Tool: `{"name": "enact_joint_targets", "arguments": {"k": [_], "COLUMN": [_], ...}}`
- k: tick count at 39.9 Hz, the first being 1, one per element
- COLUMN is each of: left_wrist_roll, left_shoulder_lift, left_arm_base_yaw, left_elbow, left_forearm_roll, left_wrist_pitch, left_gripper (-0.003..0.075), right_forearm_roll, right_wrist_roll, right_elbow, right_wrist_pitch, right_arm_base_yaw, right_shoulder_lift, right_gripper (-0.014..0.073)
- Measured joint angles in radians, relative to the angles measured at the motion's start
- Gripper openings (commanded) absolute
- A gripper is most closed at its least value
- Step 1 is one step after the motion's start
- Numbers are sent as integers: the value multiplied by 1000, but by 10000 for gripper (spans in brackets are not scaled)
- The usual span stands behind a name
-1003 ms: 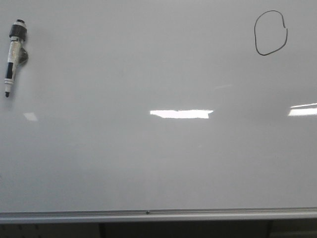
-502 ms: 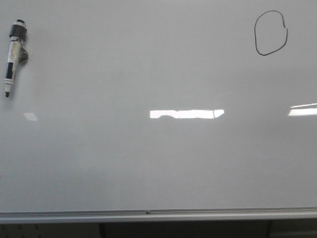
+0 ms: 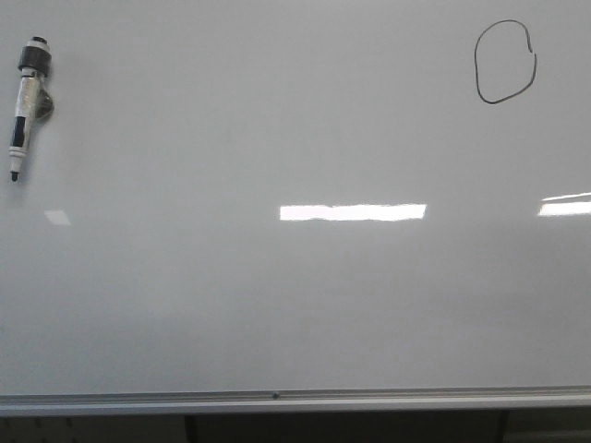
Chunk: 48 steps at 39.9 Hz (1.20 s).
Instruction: Write number 0 on whiteboard
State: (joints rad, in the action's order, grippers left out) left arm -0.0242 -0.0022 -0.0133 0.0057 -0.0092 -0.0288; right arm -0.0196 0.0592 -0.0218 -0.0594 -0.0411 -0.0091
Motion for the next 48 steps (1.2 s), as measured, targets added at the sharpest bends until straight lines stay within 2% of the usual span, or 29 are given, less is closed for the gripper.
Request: {"name": "enact_joint_targets", "arguments": {"k": [9,21,48], "left_wrist_roll": [0,0,0], "left_shoulder_lift": [0,0,0], "left_arm_base_yaw": [0,0,0], "left_elbow": [0,0,0], "left_forearm_roll": [0,0,0], "left_wrist_pitch": [0,0,0], "left_gripper": [-19,-20,-19], "right_forearm_roll": [20,20,20], "right_wrist_roll": [-2,-2,-2], "right_elbow": [-6,-6,-6], "right_wrist_pitch": [59,65,67], "right_arm_base_yaw": [11,56,56], "right_shoulder_lift": [0,0,0], "right_gripper": [-69,-69,-69]}}
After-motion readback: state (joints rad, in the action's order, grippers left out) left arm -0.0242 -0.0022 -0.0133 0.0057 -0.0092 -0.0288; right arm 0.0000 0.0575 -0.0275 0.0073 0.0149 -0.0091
